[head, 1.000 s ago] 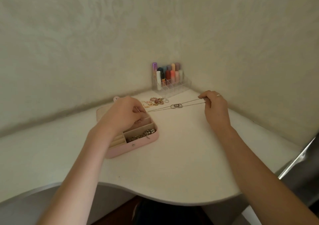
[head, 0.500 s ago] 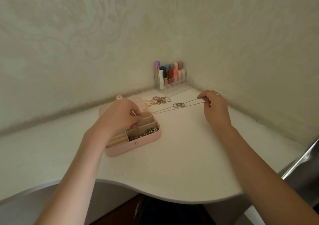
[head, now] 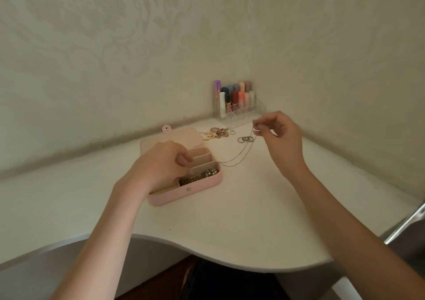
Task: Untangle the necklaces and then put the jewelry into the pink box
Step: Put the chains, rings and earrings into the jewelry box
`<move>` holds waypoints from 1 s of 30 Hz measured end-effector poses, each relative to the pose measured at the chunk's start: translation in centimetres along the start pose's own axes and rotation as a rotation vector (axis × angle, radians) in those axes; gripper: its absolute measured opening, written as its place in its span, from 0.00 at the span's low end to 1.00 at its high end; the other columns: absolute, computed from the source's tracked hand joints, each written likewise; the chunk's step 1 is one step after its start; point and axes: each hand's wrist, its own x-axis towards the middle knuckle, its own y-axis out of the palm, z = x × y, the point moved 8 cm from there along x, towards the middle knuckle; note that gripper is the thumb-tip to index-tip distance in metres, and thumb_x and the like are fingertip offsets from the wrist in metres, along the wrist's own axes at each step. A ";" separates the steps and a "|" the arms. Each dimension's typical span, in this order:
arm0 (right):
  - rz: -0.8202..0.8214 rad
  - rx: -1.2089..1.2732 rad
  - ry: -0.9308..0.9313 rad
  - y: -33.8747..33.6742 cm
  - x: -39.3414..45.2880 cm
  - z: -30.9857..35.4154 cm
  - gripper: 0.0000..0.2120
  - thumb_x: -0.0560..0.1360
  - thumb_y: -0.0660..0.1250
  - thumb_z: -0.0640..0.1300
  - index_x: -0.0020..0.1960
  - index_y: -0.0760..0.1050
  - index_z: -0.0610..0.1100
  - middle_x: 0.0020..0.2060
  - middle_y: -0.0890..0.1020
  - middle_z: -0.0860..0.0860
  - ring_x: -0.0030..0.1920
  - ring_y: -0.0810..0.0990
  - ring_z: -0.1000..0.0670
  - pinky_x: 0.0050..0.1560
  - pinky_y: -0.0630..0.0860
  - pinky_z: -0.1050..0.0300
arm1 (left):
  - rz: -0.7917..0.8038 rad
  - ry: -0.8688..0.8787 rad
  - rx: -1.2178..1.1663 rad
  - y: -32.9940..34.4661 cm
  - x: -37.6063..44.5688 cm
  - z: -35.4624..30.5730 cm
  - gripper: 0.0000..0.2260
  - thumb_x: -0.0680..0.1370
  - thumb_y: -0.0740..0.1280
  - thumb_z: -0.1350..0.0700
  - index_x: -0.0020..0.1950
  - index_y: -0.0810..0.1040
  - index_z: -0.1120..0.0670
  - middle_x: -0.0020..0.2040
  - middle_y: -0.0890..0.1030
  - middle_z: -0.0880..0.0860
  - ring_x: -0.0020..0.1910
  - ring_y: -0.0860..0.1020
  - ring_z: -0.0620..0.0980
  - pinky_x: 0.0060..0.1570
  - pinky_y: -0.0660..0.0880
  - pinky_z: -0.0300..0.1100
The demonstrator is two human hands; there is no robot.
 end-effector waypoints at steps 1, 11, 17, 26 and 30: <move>0.044 0.078 -0.002 0.9 -0.2 1.1 0.14 0.73 0.64 0.27 0.41 0.77 0.45 0.39 0.82 0.49 0.40 0.81 0.53 0.49 0.80 0.53 | -0.040 0.020 -0.051 -0.3 -0.1 -0.4 0.10 0.70 0.75 0.55 0.46 0.78 0.44 0.38 0.79 0.39 0.42 0.81 0.46 0.47 0.76 0.41; 0.218 0.427 0.057 7.8 0.2 3.7 0.11 0.73 0.64 0.26 0.43 0.76 0.41 0.37 0.83 0.53 0.40 0.82 0.54 0.47 0.79 0.60 | -0.100 0.051 -0.731 0.3 -0.9 -2.6 0.06 0.74 0.71 0.62 0.47 0.80 0.52 0.34 0.83 0.48 0.35 0.81 0.43 0.41 0.75 0.37; 0.184 0.279 0.104 6.5 0.5 1.1 0.11 0.73 0.65 0.26 0.45 0.76 0.41 0.38 0.82 0.50 0.39 0.81 0.54 0.47 0.80 0.58 | -0.356 -0.012 -0.568 -2.0 -1.9 1.1 0.09 0.73 0.70 0.65 0.39 0.81 0.51 0.34 0.83 0.52 0.31 0.79 0.42 0.34 0.72 0.29; 0.668 -0.158 0.027 10.2 -2.6 1.0 0.09 0.70 0.72 0.34 0.41 0.79 0.47 0.37 0.82 0.54 0.38 0.78 0.59 0.39 0.69 0.71 | -0.285 -0.030 -0.288 0.1 -1.9 1.3 0.10 0.73 0.72 0.61 0.36 0.79 0.46 0.36 0.81 0.47 0.36 0.78 0.40 0.32 0.68 0.24; 0.737 -0.287 0.050 10.4 -3.1 -0.1 0.09 0.70 0.71 0.34 0.39 0.80 0.48 0.36 0.83 0.53 0.33 0.74 0.63 0.34 0.66 0.74 | -0.240 -0.037 -0.224 0.8 -1.6 1.3 0.11 0.73 0.72 0.58 0.35 0.77 0.43 0.37 0.82 0.45 0.37 0.79 0.41 0.43 0.73 0.35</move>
